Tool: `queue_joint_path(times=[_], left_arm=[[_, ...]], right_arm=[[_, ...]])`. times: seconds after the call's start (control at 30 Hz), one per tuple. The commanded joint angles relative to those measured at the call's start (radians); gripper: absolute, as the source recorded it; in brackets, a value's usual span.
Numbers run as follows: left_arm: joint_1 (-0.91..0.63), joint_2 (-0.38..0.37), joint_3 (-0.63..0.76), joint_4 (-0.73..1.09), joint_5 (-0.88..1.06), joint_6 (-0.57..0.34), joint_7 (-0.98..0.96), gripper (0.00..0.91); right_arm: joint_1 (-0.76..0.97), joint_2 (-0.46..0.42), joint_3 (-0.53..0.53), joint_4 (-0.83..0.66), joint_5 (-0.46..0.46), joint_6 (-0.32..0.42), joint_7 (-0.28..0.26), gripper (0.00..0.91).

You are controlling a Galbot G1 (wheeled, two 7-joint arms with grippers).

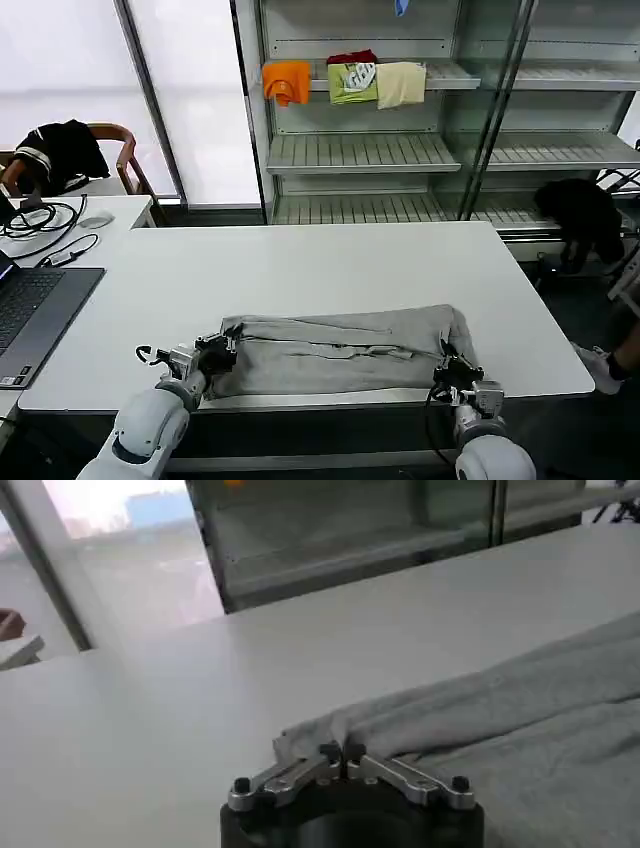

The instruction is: Fold and organize the clothes.

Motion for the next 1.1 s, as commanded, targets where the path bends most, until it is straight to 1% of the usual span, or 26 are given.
queue_joint_path(times=[0.03,0.33,0.43,0.57,0.67,0.8,0.93,1.1], left_arm=[[0.000,-0.006,-0.003,-0.033,0.026,-0.003,-0.007,0.907],[0.008,-0.014,-0.038,-0.121,0.026,0.011,-0.030,0.907],[0.030,-0.042,-0.063,-0.133,0.026,0.018,-0.046,0.907],[0.058,-0.122,-0.097,-0.144,0.026,0.029,-0.081,0.907],[0.066,-0.161,-0.117,-0.139,0.028,0.029,-0.088,0.907],[0.082,-0.203,-0.130,-0.124,0.028,0.029,-0.092,0.907],[0.089,-0.225,-0.131,-0.097,0.039,0.029,-0.091,0.907],[0.092,-0.234,-0.129,-0.077,0.042,0.029,-0.090,0.907]], right_arm=[[-0.031,0.009,-0.006,-0.002,-0.017,0.010,0.009,0.907],[-0.061,-0.016,0.019,0.127,-0.007,0.006,0.008,0.907],[-0.071,-0.025,0.050,0.185,0.002,0.003,0.008,0.907],[-0.069,-0.056,0.114,0.250,0.034,-0.006,0.012,0.907],[-0.057,-0.076,0.152,0.261,0.071,-0.017,0.019,0.907],[-0.047,-0.080,0.201,0.261,0.110,-0.023,0.027,0.907],[-0.059,-0.084,0.217,0.264,0.121,-0.019,0.029,0.907],[-0.075,-0.088,0.215,0.271,0.119,-0.011,0.029,0.907]])
